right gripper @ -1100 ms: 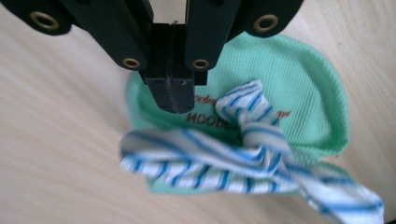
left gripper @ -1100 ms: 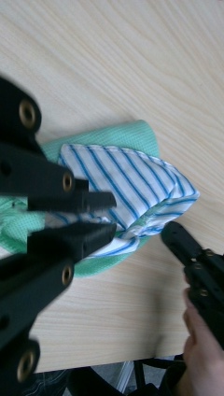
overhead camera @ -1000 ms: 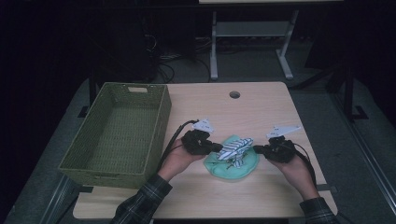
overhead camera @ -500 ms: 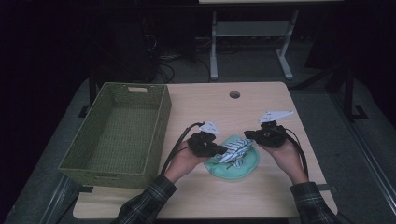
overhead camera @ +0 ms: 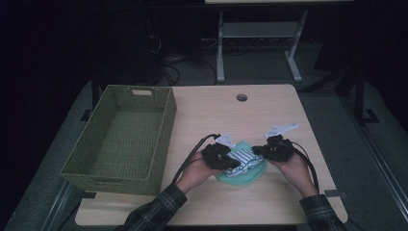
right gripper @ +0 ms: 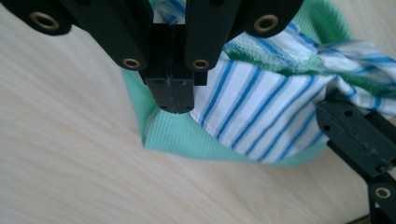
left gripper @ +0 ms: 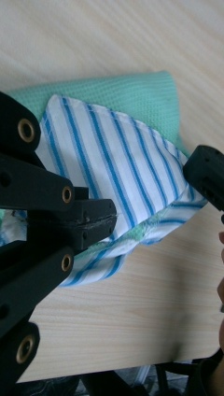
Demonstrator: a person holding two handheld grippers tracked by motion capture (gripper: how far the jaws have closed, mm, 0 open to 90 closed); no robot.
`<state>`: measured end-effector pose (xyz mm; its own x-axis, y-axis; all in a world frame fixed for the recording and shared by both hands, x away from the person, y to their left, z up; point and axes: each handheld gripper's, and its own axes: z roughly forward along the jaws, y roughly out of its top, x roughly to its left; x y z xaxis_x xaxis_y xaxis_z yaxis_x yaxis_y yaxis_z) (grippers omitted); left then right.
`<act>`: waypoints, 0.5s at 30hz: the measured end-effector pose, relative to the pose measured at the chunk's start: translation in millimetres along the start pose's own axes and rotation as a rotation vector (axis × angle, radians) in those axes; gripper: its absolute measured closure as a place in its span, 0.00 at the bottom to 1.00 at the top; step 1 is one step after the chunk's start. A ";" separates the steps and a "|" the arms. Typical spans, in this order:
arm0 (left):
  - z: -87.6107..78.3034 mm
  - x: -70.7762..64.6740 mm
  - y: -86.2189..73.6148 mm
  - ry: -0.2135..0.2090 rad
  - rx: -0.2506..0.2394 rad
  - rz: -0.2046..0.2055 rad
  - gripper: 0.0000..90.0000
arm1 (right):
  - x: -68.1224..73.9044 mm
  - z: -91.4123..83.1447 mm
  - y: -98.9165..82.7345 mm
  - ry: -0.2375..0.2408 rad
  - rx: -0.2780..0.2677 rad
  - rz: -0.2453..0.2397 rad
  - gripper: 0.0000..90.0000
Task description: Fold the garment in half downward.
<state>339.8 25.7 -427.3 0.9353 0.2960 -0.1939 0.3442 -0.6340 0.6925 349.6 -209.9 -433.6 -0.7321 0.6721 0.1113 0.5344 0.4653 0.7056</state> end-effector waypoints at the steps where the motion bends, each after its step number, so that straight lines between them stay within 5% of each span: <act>1: 2.7 -1.4 -0.5 -0.003 0.008 0.005 0.99 | 0.4 -0.4 -1.9 0.001 0.011 -0.001 1.00; 15: 27.5 -4.9 -9.6 -0.003 0.085 0.023 0.99 | 4.1 -1.0 -26.8 0.029 0.035 0.018 1.00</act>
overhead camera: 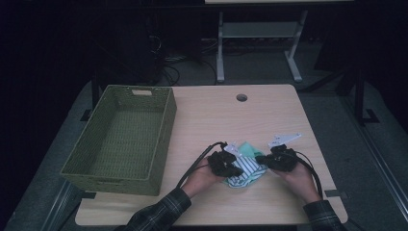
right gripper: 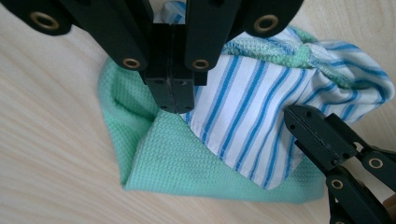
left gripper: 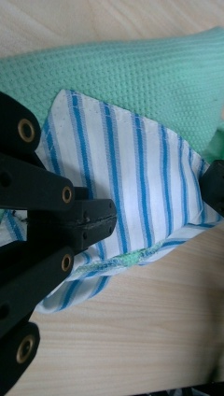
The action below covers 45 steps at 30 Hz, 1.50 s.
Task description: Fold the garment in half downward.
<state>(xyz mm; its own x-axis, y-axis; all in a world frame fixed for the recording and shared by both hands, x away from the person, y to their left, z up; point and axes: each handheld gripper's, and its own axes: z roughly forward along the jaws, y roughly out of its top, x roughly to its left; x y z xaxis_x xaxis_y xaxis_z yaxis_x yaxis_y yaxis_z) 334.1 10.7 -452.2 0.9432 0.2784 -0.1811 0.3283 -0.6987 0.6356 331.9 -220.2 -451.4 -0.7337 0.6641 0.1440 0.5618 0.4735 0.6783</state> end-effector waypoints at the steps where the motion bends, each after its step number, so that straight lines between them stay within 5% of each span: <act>1: 0.0 0.0 0.0 0.000 0.000 0.000 0.99 | 0.0 0.0 0.0 0.000 0.000 0.000 1.00; 10: 1.3 -1.8 -1.1 0.015 0.001 0.002 0.99 | 1.2 7.5 -3.1 0.007 0.031 -0.008 1.00; 20: -34.1 8.9 -6.0 0.073 -0.058 -0.030 0.99 | 0.9 -4.8 12.1 -0.001 -0.050 -0.015 1.00; 27: -50.4 26.0 -15.7 0.137 -0.073 -0.075 0.99 | 3.0 9.2 33.8 0.009 -0.073 -0.041 1.00; 34: -41.8 31.3 -19.0 0.150 -0.048 -0.090 0.99 | 3.8 33.9 45.6 0.020 -0.078 -0.058 1.00; 38: -37.9 35.2 -21.7 0.159 -0.011 -0.079 0.99 | 1.9 50.5 42.8 0.015 -0.027 -0.048 1.00; 45: -29.9 37.6 -23.9 0.173 0.024 -0.067 0.99 | 0.8 56.9 40.5 0.014 -0.002 -0.048 1.00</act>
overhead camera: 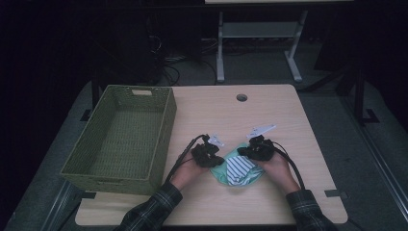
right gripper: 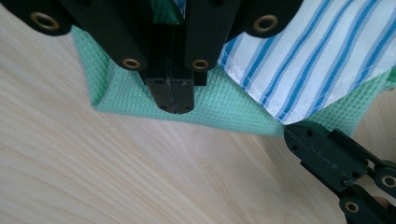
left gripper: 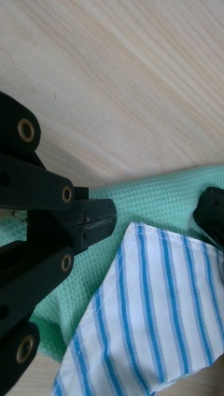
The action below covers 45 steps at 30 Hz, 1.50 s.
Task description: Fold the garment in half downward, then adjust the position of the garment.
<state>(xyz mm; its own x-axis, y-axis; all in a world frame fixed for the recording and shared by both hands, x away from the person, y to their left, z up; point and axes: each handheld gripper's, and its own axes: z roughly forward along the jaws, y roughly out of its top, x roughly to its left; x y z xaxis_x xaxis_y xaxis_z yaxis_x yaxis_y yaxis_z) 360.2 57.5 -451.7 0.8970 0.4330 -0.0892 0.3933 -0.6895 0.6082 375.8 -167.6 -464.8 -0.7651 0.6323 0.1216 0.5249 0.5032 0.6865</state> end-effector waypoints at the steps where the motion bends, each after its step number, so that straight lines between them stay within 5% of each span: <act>1: 0.0 0.0 0.0 0.000 0.000 0.000 0.99 | 0.0 0.0 0.0 0.000 0.000 0.000 1.00; 16: -35.1 -0.6 -18.7 0.026 -0.051 -0.064 0.85 | -3.7 -14.2 10.0 0.002 -0.060 0.003 1.00; 26: -44.1 -14.8 -50.1 0.078 -0.022 -0.099 0.54 | -6.4 -13.1 18.8 0.003 -0.064 -0.008 1.00; 37: -34.5 -32.2 -66.7 0.122 0.018 -0.057 0.17 | -16.0 9.2 28.4 -0.025 0.009 0.007 1.00; 45: -32.4 -29.2 -72.1 0.129 -0.027 -0.024 0.14 | -25.3 10.1 21.7 -0.045 0.029 0.004 1.00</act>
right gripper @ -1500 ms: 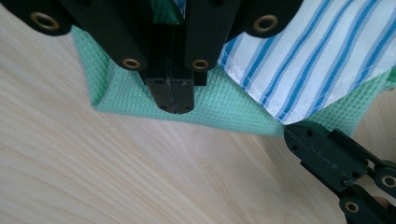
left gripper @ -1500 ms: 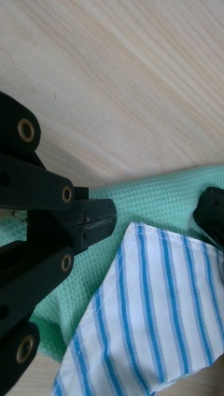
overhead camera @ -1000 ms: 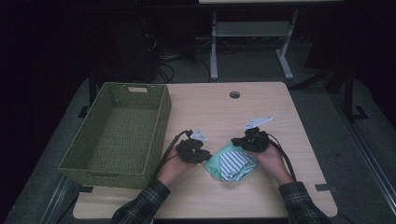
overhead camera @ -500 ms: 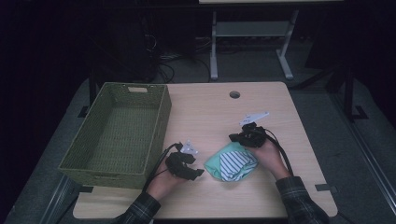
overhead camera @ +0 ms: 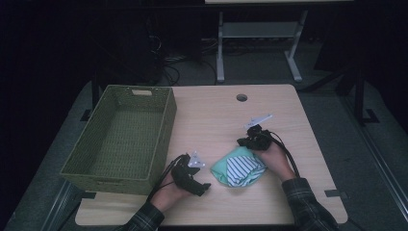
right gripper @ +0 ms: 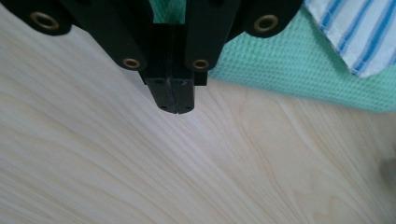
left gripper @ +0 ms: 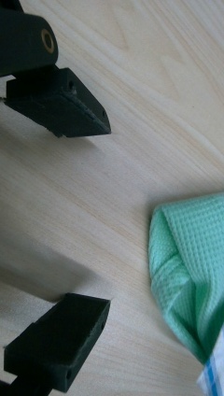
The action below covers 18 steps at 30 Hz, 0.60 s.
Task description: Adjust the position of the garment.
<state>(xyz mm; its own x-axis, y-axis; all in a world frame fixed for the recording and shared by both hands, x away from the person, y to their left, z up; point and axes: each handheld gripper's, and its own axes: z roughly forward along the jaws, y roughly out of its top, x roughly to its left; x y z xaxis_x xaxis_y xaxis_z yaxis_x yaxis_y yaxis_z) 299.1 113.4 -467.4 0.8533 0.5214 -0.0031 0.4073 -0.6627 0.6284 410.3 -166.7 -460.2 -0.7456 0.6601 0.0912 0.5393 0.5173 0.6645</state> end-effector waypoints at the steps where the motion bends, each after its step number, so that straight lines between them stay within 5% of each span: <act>1: 0.2 0.3 -1.3 -0.003 -0.013 0.001 0.14 | -1.0 -1.1 -1.0 -0.002 0.005 0.004 1.00; 18: 3.0 0.1 -10.7 0.000 -0.109 -0.005 0.14 | -12.5 -23.0 -22.1 -0.031 0.003 0.036 1.00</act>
<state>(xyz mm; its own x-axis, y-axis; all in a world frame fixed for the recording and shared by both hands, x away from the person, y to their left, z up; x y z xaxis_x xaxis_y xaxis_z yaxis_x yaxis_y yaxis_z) 295.9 118.9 -476.4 0.8511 0.5250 -0.0064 0.3741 -0.5977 0.7091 398.7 -198.9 -459.0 -0.7133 0.6948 0.0918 0.5667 0.4948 0.6588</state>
